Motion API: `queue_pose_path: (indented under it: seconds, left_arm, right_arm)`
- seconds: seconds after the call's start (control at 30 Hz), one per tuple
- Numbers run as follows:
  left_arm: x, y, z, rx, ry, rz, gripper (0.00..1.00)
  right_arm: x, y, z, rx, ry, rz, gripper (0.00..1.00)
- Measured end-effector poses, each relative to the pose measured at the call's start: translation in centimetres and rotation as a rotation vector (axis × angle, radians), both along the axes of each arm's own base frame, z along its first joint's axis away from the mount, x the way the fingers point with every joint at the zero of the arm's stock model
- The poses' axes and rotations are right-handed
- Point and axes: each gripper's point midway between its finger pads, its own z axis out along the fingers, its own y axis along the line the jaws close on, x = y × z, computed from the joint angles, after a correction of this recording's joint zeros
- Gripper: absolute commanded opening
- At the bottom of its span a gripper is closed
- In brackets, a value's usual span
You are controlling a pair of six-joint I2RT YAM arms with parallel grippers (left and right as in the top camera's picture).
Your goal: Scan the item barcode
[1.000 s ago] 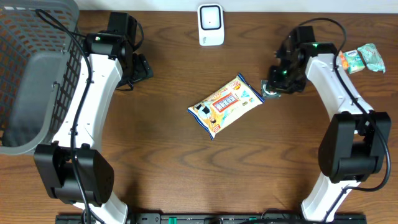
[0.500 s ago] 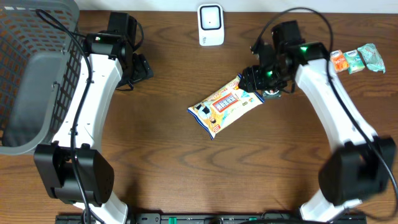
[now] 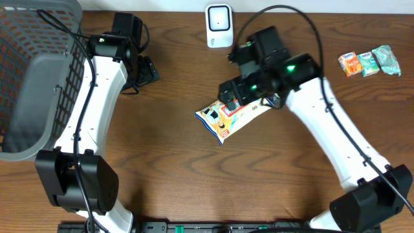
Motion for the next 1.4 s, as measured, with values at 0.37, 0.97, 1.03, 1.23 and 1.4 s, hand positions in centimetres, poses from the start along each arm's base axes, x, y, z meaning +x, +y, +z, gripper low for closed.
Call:
queue_pose_path:
  seconds: [0.37,0.97,1.03,1.23,1.4]
  left_arm:
    - [0.0,0.0,0.0,0.0,0.0,0.0,0.98]
    - [0.0,0.0,0.0,0.0,0.0,0.0,0.98]
    - [0.0,0.0,0.0,0.0,0.0,0.0,0.98]
    - [0.0,0.0,0.0,0.0,0.0,0.0,0.98]
    - [0.0,0.0,0.0,0.0,0.0,0.0,0.98]
  right_arm:
    - [-2.6,4.6,-3.9,-0.095,0.049,0.128,0.99]
    - [-4.5,6.4,-13.3,-0.636,-0.1,0.109,0.99]
    - [-4.4,6.0,-15.0,-0.689,-0.091,0.106,0.99]
    - [-3.6,3.9,-17.1,-0.855,-0.131,0.067,0.99]
    - [-2.3,2.5,-16.9,-0.937,-0.192,0.026,0.98]
